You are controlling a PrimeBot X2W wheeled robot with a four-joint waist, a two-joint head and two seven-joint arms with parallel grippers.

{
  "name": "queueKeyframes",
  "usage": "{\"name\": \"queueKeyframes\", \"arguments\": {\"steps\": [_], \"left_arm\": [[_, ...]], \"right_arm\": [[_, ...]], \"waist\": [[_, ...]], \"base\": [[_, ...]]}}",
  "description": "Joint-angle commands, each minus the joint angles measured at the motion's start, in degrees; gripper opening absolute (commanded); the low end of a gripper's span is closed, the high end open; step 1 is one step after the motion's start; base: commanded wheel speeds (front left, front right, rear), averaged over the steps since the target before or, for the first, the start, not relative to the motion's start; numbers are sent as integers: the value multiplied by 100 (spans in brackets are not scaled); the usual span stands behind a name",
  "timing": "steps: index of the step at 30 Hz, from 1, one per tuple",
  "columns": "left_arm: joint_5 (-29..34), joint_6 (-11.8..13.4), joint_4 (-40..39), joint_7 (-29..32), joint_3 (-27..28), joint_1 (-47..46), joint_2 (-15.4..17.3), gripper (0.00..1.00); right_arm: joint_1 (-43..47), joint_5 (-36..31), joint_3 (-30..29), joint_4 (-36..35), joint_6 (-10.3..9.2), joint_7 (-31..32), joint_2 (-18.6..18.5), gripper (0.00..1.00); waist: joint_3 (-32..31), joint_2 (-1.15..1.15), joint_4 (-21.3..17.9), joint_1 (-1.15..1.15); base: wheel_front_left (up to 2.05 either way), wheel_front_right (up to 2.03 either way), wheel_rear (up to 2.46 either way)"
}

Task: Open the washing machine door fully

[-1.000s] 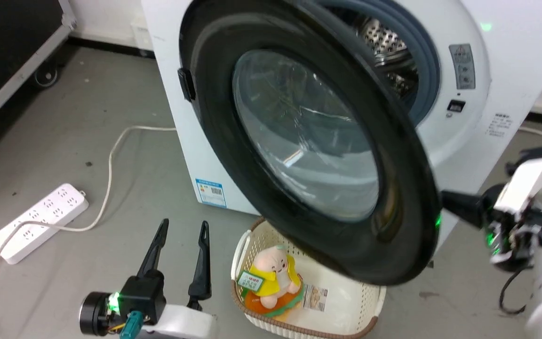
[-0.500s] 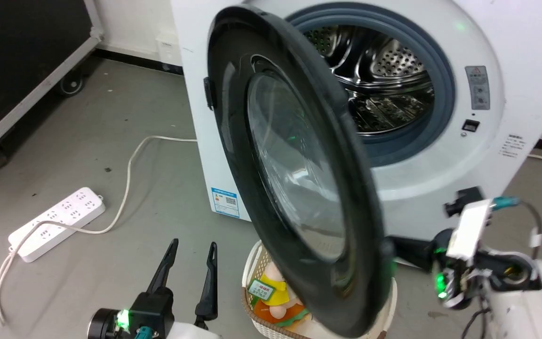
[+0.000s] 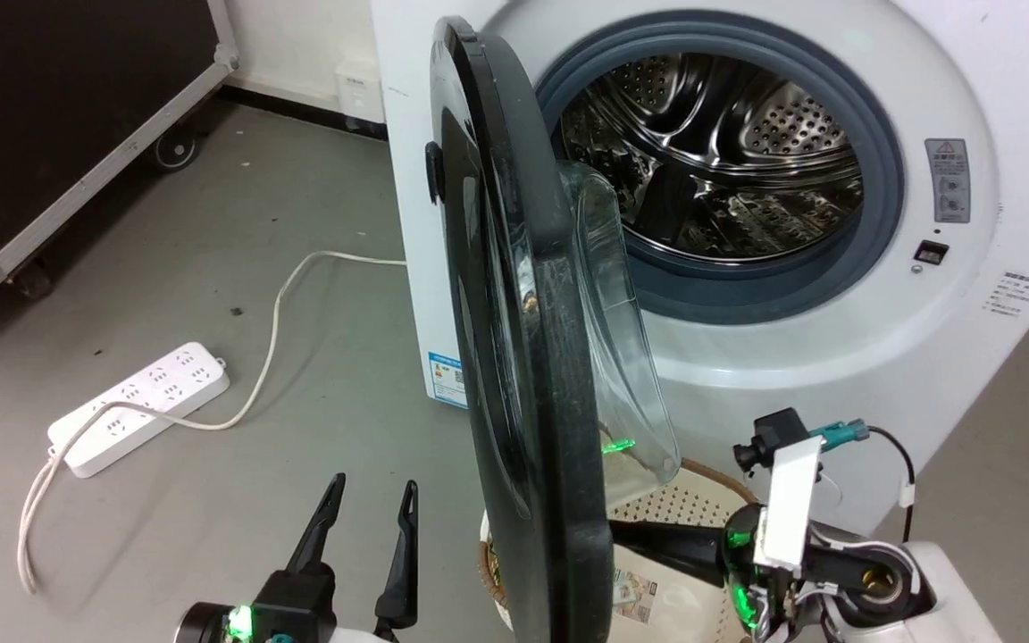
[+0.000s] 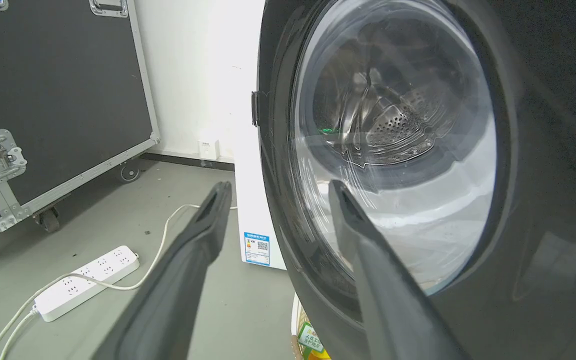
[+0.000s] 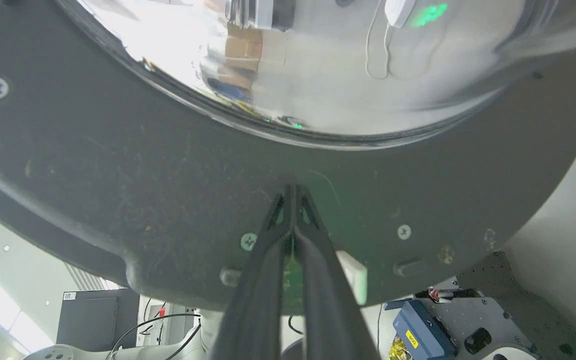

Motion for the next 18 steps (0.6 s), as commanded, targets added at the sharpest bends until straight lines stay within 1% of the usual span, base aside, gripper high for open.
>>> {"name": "queueKeyframes", "arguments": {"steps": [1, 6, 8, 9, 10, 11, 14, 18], "left_arm": [[-36, 3, 11, -32, -20, 66, 8, 100], [-41, 4, 10, -32, -10, 71, 8, 100], [-46, 16, 18, -32, 19, 71, 8, 100], [-53, 33, 21, -32, 37, 77, 8, 100], [-58, 35, 20, -32, 45, 82, 8, 100], [-62, 33, 18, -32, 53, 86, 8, 100], [-59, 13, 9, -32, 90, 94, 8, 100], [-62, -7, -16, -32, 166, 81, 8, 100]], "right_arm": [[109, 70, 65, -30, 7, -56, 27, 0], [134, 81, 135, -49, 7, -176, 27, 0], [139, 73, 36, -73, 7, -298, 27, 0], [139, -42, -92, -116, 7, -456, 12, 0], [135, -176, -156, -207, 7, -598, -24, 78], [149, -290, -211, -314, 7, -714, -48, 100], [261, -727, -413, -854, 7, -1219, -153, 100], [501, -1656, -665, -1854, 7, -2369, -445, 100]], "waist": [[13, 0, 15, 0], [36, 0, 18, 0], [34, 0, -25, 0], [18, 0, -91, 0], [10, 0, -133, 0], [2, 0, -176, 0], [-18, 0, -337, 0], [-13, 0, -572, 0]], "base": [[0, 0, 0], [0, 0, 0], [0, 0, 0], [0, 0, 0], [0, 0, 0], [0, 0, 0], [0, 0, 0], [0, 0, 0]]}}
